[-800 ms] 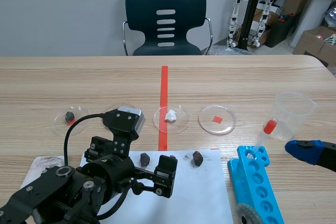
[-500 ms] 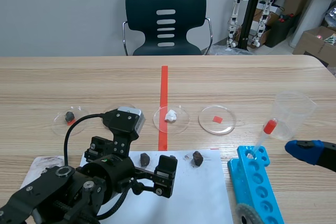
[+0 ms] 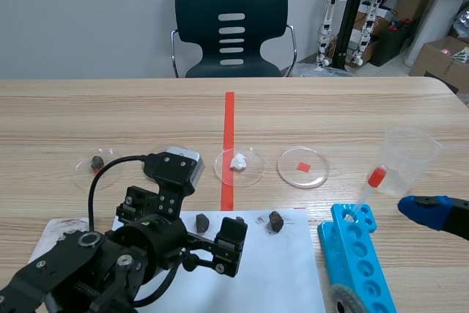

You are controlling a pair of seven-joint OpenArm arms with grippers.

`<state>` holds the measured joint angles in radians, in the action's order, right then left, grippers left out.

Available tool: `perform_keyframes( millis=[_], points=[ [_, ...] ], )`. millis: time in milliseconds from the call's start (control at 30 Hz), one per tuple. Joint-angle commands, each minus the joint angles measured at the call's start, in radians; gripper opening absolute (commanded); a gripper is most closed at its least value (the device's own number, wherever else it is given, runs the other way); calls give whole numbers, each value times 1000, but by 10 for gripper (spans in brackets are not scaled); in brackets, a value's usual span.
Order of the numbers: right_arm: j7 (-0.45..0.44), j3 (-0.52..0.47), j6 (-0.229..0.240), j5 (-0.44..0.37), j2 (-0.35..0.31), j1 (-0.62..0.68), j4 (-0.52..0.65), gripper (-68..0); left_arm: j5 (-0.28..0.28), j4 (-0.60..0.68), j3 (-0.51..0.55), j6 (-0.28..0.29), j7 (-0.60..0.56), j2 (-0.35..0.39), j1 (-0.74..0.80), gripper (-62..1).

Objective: Return to the home posture

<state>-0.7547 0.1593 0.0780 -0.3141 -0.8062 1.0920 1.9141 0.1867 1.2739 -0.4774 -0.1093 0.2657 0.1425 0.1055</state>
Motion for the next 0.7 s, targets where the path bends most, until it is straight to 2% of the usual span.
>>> perform_keyframes(
  millis=[0, 233, 400, 533, 667],
  points=[
    [-15, -3, 0, -4, 0, -9, 21, -84, -1, 98, 2, -1, -26, 19, 30, 14],
    [-16, -3, 0, -4, 0, -9, 21, -84, 8, 318, 6, -1, -109, 136, 141, 14],
    [-16, -3, 0, -4, 0, -9, 21, -84, 5, 412, 47, 5, -177, 210, 235, 14],
    [-16, -3, 0, -4, 0, -9, 21, -84, -1, 466, 105, 124, -229, 259, 319, 14],
    [-15, -3, 0, -4, 0, -9, 21, -84, -29, 523, 173, 158, -284, 285, 418, 14]
  ],
)
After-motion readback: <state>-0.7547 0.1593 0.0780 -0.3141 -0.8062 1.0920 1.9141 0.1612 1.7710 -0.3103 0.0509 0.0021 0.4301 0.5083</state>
